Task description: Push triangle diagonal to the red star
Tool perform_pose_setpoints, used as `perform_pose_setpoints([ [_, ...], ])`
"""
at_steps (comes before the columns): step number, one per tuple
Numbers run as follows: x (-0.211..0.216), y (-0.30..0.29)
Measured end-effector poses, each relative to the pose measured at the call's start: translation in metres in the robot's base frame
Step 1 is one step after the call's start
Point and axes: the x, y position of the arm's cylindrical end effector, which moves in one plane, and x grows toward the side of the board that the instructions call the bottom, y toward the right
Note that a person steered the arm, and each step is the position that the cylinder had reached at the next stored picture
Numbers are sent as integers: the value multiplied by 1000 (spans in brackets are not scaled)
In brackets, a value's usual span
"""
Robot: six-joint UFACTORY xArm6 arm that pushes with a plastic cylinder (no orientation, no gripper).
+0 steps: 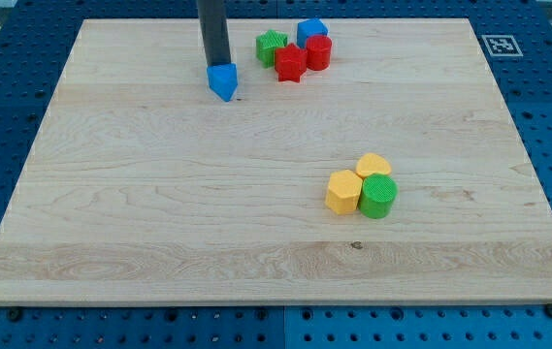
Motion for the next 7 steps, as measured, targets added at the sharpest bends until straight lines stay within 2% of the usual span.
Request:
perform_pose_setpoints([
  [1,17,3],
  [2,19,-29],
  [3,35,-30],
  [7,70,-8],
])
